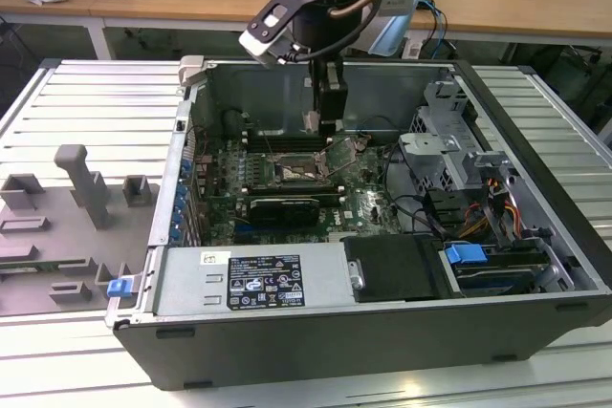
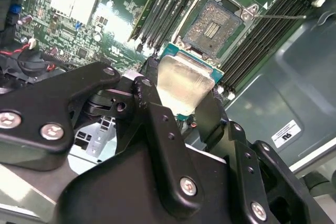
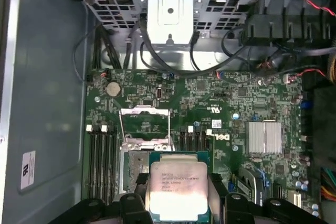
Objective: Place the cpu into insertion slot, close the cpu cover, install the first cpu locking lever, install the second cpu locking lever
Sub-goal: 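Place the cpu into insertion slot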
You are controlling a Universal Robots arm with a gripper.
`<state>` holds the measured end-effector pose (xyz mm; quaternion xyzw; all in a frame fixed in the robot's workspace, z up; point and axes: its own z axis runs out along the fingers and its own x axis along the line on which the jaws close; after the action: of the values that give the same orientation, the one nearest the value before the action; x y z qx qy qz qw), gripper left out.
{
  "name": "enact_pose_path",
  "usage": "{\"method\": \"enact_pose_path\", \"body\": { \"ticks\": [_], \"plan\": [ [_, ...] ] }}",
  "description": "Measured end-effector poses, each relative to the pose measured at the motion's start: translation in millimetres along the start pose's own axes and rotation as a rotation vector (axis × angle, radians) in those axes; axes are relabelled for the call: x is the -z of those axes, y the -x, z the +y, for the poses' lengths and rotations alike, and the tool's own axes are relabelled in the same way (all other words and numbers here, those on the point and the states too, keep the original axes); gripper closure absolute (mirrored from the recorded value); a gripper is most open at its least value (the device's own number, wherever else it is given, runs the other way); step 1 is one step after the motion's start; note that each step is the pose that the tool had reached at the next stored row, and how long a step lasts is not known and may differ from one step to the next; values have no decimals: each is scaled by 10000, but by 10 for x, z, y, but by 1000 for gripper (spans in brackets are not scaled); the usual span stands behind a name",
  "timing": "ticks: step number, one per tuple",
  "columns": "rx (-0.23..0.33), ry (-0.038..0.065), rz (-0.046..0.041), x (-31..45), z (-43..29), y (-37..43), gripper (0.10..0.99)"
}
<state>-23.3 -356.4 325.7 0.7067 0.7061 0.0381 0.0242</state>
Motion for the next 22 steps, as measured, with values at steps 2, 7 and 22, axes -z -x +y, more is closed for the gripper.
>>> {"method": "enact_pose_path", "body": {
  "ticks": [2, 7, 22],
  "plan": [
    [-76, 2, -7, -9, -1, 0, 561],
    [-140, 4, -14, -48, -4, 1, 561],
    [-189, -11, -21, -162, -18, 3, 561]
  ]
}}
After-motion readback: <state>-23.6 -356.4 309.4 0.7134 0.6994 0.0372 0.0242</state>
